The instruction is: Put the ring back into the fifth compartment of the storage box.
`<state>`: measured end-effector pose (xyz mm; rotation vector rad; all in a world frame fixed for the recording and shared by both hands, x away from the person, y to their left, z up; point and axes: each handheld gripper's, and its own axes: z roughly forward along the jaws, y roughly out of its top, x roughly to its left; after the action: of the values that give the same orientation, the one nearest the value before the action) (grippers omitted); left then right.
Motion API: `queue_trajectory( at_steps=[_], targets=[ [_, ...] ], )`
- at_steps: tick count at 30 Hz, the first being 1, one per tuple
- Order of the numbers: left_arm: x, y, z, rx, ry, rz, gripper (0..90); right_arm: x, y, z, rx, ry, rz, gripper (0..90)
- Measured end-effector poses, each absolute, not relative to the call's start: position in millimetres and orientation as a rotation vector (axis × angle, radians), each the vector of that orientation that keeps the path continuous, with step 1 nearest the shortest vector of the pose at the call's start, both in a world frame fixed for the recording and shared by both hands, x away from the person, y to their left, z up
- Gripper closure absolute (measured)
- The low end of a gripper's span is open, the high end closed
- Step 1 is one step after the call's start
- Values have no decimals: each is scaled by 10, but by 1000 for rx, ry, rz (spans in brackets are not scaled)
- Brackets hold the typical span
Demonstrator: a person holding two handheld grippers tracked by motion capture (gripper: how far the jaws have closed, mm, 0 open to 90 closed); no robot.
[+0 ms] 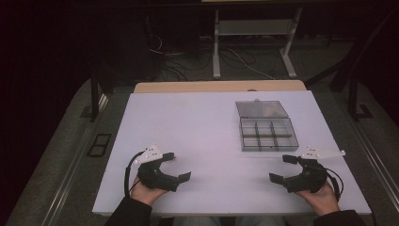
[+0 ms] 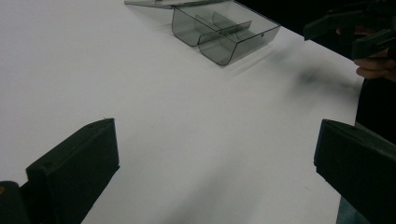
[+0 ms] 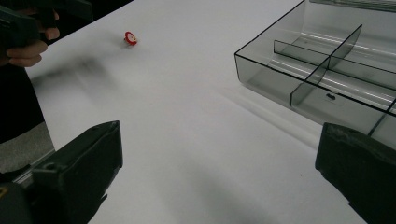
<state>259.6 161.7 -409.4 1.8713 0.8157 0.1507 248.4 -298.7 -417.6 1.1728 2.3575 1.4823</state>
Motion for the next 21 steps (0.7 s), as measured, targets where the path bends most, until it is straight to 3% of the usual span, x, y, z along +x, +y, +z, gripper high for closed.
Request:
queue_trajectory(
  at_steps=[21],
  targets=[
    [2784, 1824, -3959, 1913, 880, 161, 0, 2483, -2995, -4186, 1177, 2366, 1469, 1]
  ],
)
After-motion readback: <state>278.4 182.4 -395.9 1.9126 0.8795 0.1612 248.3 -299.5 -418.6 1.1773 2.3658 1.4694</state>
